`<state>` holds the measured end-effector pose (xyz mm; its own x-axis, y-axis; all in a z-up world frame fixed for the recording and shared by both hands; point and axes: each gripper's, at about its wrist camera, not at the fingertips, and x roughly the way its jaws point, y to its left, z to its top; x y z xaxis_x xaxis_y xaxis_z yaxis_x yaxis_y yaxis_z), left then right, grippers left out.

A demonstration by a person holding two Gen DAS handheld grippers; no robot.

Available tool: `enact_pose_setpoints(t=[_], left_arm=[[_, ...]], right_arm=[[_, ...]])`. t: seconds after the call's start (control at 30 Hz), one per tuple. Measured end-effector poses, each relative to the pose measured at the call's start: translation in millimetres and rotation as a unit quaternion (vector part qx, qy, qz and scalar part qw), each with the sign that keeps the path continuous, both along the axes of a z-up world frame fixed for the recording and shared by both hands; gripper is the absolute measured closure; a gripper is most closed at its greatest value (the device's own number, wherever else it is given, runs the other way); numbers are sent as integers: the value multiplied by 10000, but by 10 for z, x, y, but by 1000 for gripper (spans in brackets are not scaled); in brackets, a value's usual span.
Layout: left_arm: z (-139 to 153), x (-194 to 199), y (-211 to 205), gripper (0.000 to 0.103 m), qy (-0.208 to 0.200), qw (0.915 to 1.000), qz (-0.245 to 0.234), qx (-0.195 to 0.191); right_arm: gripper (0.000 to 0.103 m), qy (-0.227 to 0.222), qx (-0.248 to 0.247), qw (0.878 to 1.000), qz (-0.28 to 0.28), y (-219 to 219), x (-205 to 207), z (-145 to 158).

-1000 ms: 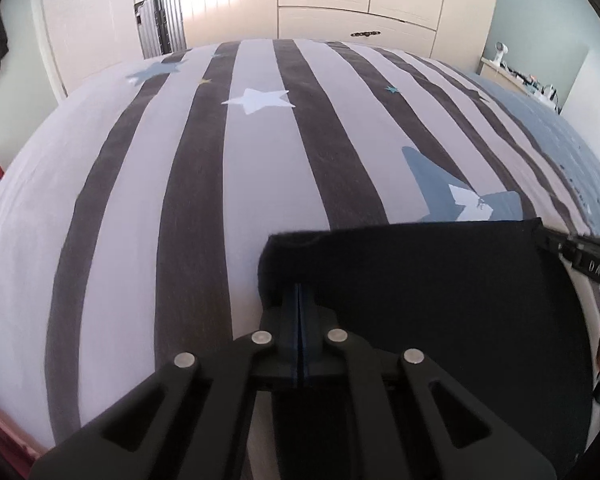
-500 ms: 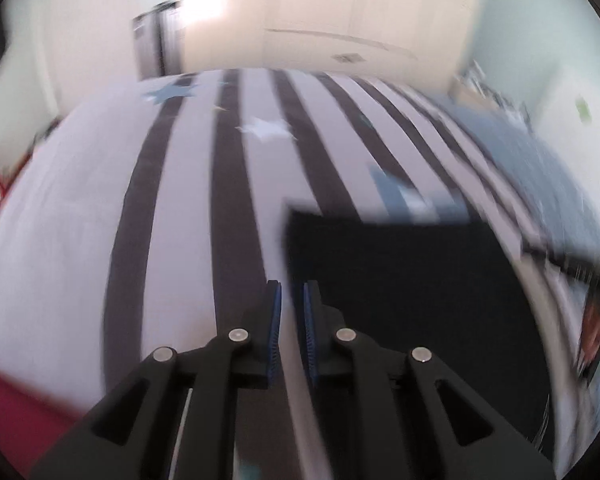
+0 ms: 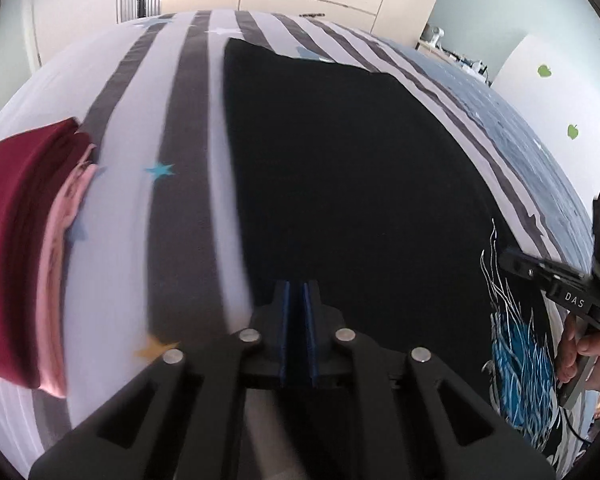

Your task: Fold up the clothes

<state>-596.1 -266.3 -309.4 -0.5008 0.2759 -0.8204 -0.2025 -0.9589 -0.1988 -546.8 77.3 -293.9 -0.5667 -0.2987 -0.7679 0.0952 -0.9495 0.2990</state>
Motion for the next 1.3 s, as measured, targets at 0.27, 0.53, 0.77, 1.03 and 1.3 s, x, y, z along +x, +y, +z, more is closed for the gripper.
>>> enact_pose_setpoints(t=[0.27,0.53,0.77,1.03,1.3], left_arm=[[293,-38,-83,97,140,9992,360,-35],[26,-639,217,95,26,9994,291,-170],[-53,-1069,-86,97,70,9961,875,66],[-33,-1728,40,97,208,9959,793,-378],[91,-2420,120,97,129,9924,1003,-695]], right_arm=[[93,105,191,9997,-80,79,5,141],[93,235,198,9994,-171,28,-1068,-1],[98,174,129,9991,-375,179,-1530,-138],[98,142,360,9987,-336,263,-2163,-102],[95,-237,631,9964,-522,254,-3052,-57]])
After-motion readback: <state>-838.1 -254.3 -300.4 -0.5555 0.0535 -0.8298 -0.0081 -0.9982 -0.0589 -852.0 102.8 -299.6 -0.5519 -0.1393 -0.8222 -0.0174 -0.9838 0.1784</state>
